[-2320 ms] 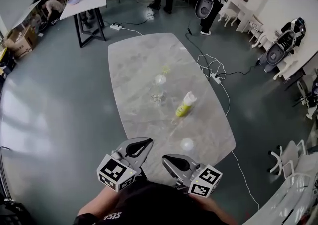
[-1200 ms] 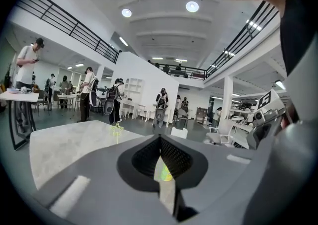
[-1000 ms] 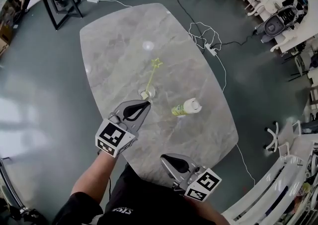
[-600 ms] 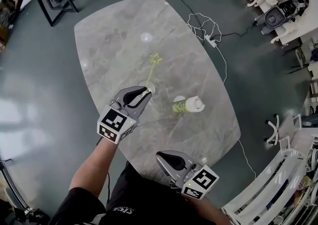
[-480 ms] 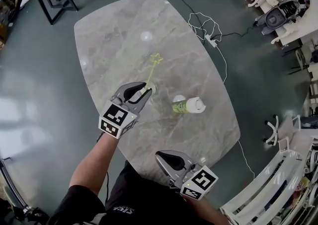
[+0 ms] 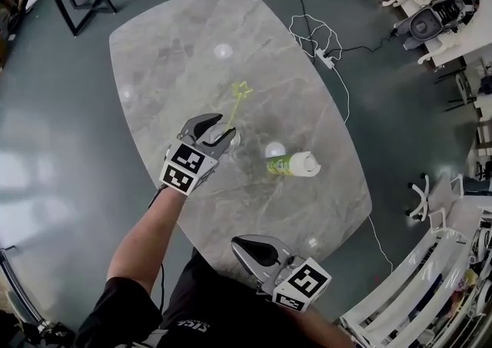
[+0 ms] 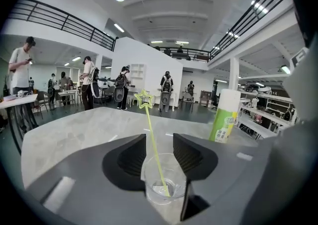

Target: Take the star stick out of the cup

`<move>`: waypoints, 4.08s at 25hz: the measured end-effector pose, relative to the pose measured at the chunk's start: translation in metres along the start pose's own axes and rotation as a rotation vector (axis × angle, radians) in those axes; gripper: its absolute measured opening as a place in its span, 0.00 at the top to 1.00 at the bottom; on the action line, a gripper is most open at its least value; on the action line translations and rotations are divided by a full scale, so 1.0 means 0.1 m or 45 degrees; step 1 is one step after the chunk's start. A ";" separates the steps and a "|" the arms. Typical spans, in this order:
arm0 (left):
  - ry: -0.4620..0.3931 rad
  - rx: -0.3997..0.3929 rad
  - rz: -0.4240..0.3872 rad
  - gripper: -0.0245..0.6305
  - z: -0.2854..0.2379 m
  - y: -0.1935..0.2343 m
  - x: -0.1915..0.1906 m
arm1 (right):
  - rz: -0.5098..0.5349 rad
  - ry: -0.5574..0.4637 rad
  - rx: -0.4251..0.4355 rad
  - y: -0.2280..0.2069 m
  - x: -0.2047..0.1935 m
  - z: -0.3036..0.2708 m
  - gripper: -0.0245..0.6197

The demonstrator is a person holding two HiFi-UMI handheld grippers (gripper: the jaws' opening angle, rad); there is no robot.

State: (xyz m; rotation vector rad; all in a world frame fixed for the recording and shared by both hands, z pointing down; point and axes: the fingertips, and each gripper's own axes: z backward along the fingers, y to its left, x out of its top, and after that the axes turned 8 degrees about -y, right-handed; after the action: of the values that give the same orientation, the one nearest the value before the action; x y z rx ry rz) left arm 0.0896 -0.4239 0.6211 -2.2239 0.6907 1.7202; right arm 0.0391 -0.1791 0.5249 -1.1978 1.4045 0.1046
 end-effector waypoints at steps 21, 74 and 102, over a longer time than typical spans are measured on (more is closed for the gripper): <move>0.122 0.005 -0.028 0.93 -0.35 0.11 -0.29 | -0.019 -0.031 -0.092 0.08 -0.01 0.14 0.94; -0.090 -0.082 -0.001 0.95 1.38 -2.51 0.36 | 0.096 -0.129 -0.071 0.79 -0.59 1.68 0.94; 0.219 -0.263 0.013 0.95 0.52 -1.82 -0.83 | -0.003 -0.051 -0.199 0.15 -0.32 0.83 0.94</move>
State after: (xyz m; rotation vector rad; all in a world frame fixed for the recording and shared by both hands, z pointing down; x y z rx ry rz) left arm 0.1218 -0.2253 0.6694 -2.5362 0.5848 1.6874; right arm 0.0774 -0.0979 0.5186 -1.3187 1.3793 0.2396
